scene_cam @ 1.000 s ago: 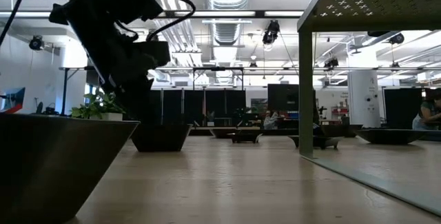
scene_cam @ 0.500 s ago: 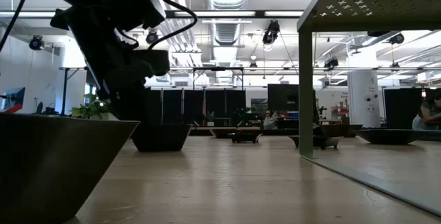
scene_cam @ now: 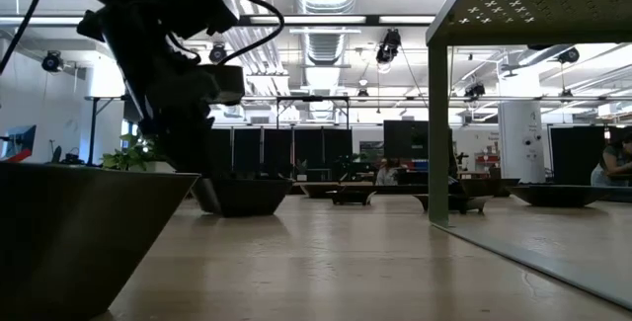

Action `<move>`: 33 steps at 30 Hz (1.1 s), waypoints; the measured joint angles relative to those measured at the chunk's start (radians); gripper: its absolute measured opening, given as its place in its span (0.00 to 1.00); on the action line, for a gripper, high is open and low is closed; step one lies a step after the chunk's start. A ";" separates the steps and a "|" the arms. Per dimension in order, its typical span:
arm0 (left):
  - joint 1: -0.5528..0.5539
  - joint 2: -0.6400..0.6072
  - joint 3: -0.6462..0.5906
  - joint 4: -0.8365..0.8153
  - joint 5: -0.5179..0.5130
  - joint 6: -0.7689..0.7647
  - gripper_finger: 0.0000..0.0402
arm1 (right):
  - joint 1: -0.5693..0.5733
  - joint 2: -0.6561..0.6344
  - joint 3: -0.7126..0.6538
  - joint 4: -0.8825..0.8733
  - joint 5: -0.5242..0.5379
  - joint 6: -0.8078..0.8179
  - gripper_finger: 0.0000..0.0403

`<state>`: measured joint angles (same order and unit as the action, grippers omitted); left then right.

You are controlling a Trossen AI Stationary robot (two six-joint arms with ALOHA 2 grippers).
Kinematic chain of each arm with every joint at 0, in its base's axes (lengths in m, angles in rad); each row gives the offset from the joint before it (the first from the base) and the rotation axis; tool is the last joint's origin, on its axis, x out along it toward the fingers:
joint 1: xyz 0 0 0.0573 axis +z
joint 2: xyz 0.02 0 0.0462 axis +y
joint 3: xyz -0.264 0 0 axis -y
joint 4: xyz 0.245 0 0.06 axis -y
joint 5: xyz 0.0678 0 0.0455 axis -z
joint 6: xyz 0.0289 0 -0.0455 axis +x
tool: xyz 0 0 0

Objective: Pick & Place Mini shaped plates
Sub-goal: Put the distorted square plate on the shelf

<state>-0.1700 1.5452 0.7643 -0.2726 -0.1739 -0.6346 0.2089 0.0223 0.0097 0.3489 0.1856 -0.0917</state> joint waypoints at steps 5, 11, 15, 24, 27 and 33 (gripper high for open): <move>0.032 -0.063 -0.001 -0.009 -0.003 0.012 0.00 | 0.000 0.000 0.000 0.000 0.000 -0.026 0.02; 0.082 -0.160 -0.001 -0.007 -0.011 0.011 0.00 | 0.000 0.000 0.000 0.001 0.000 -0.045 0.02; 0.117 -0.228 -0.001 -0.007 -0.054 0.012 0.00 | 0.000 0.000 0.000 0.001 0.001 -0.068 0.02; 0.170 -0.341 0.022 -0.008 -0.222 0.067 0.00 | 0.000 0.000 0.000 0.007 0.168 -0.123 0.02; 0.178 -0.346 0.055 -0.008 -0.248 0.115 0.00 | 0.000 0.000 0.000 0.008 0.188 -0.151 0.02; 0.200 -0.320 0.125 -0.007 -0.301 0.201 0.00 | 0.000 0.001 0.000 0.033 0.252 -0.164 0.02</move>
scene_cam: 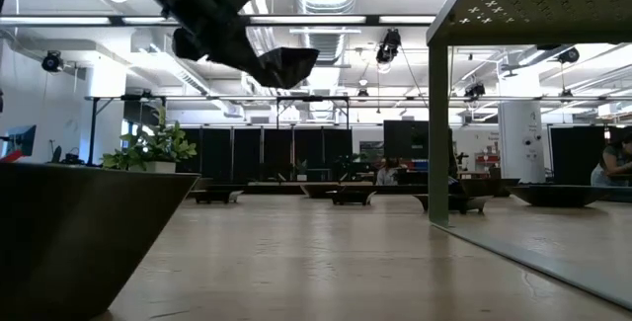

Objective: Pick & Place Mini shaped plates
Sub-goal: Put the distorted square plate on the shelf

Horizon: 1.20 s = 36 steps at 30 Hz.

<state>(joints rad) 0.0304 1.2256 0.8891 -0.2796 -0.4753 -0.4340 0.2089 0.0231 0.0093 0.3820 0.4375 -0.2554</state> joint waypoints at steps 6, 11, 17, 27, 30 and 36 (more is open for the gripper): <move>0.028 0.047 0.058 -0.001 -0.022 0.102 0.00 | 0.000 0.000 0.000 0.022 0.041 0.039 0.02; 0.059 0.082 0.100 0.000 -0.021 0.157 0.00 | 0.000 0.004 0.001 0.101 0.041 0.038 0.02; 0.079 0.153 0.153 0.060 -0.021 0.260 0.00 | 0.000 0.044 0.075 0.080 0.033 0.039 0.02; 0.081 0.305 0.288 0.125 -0.065 0.417 0.00 | -0.001 0.378 0.306 -0.075 0.104 0.016 0.02; 0.080 0.327 0.323 0.124 -0.102 0.459 0.00 | -0.001 0.490 0.372 -0.086 0.134 0.034 0.02; 0.081 0.332 0.352 0.126 -0.155 0.487 0.00 | -0.055 0.686 0.487 -0.096 0.173 0.174 0.02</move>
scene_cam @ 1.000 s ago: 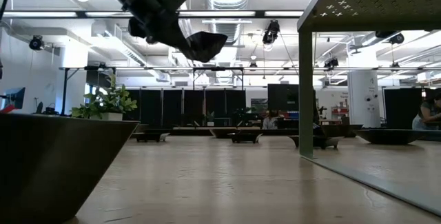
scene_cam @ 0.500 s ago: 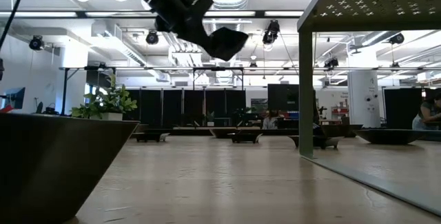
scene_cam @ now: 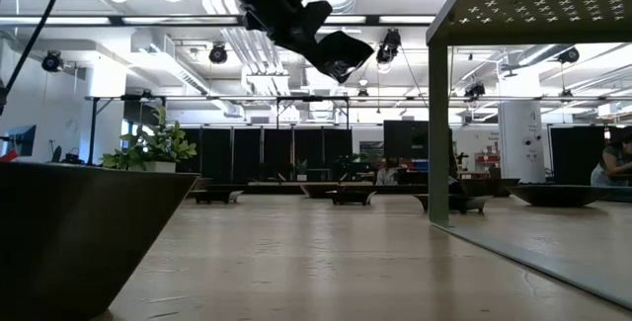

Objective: Pick & Place Mini shaped plates
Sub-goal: Put the distorted square plate on the shelf

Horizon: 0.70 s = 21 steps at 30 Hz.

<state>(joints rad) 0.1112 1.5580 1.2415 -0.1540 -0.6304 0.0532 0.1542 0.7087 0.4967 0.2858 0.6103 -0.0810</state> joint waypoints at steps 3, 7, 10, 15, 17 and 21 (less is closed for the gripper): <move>-0.001 -0.010 0.000 -0.006 0.000 0.000 0.00 | -0.047 0.068 0.052 -0.002 0.000 0.026 0.02; -0.001 -0.027 -0.001 -0.005 0.000 0.000 0.00 | -0.127 0.118 0.118 -0.091 -0.034 0.105 0.02; -0.001 -0.029 -0.002 -0.001 -0.002 0.000 0.00 | -0.193 0.141 0.154 -0.181 -0.158 0.163 0.02; -0.001 -0.029 -0.002 0.004 -0.027 -0.002 0.00 | -0.267 0.197 0.196 -0.199 -0.300 0.179 0.02; -0.001 -0.029 -0.002 0.004 -0.029 -0.002 0.00 | -0.278 0.223 0.208 -0.198 -0.300 0.173 0.02; -0.001 -0.029 -0.002 0.005 -0.043 -0.002 0.00 | -0.284 0.273 0.224 -0.200 -0.296 0.174 0.02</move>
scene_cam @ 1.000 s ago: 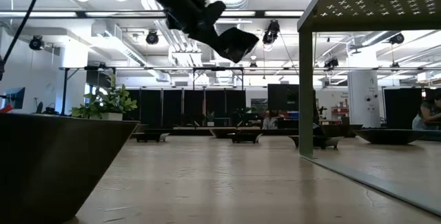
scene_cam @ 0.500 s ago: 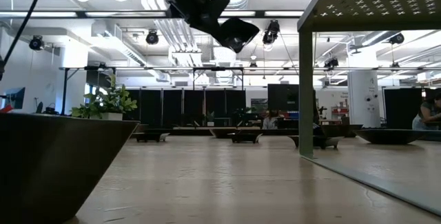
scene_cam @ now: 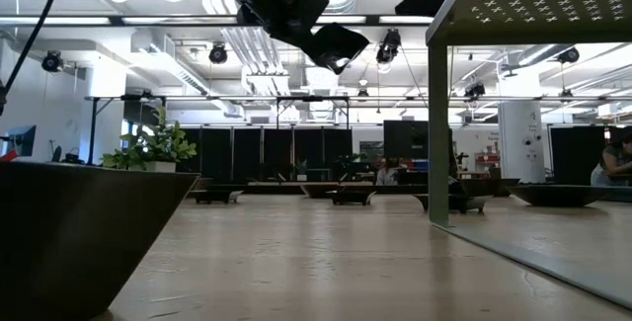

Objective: Pick & Place Mini shaped plates
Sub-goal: Put the distorted square plate on the shelf

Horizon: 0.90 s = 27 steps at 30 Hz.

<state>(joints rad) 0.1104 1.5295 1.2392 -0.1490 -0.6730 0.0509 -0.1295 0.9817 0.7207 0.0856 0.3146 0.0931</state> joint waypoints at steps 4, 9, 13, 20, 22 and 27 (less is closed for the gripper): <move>0.000 0.000 0.000 0.001 -0.004 0.000 0.00 | 0.000 0.047 0.009 0.001 -0.001 -0.052 0.02; 0.000 0.001 0.000 0.009 -0.007 0.001 0.00 | 0.000 0.100 0.028 0.002 0.000 -0.113 0.02; 0.000 0.001 -0.001 0.008 -0.029 0.002 0.00 | 0.000 0.124 0.047 0.000 0.000 -0.133 0.02; 0.000 0.001 -0.001 0.007 -0.034 0.002 0.00 | -0.004 0.133 0.079 0.001 0.002 -0.148 0.02; 0.000 0.001 -0.001 0.003 -0.033 0.002 0.00 | -0.008 0.132 0.091 -0.001 0.002 -0.148 0.02; 0.000 0.001 -0.001 0.000 -0.033 0.002 0.00 | -0.009 0.132 0.106 -0.001 0.001 -0.152 0.02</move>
<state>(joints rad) 0.1104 1.5307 1.2385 -0.1493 -0.7059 0.0528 -0.1388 1.1141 0.8266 0.0843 0.3158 -0.0587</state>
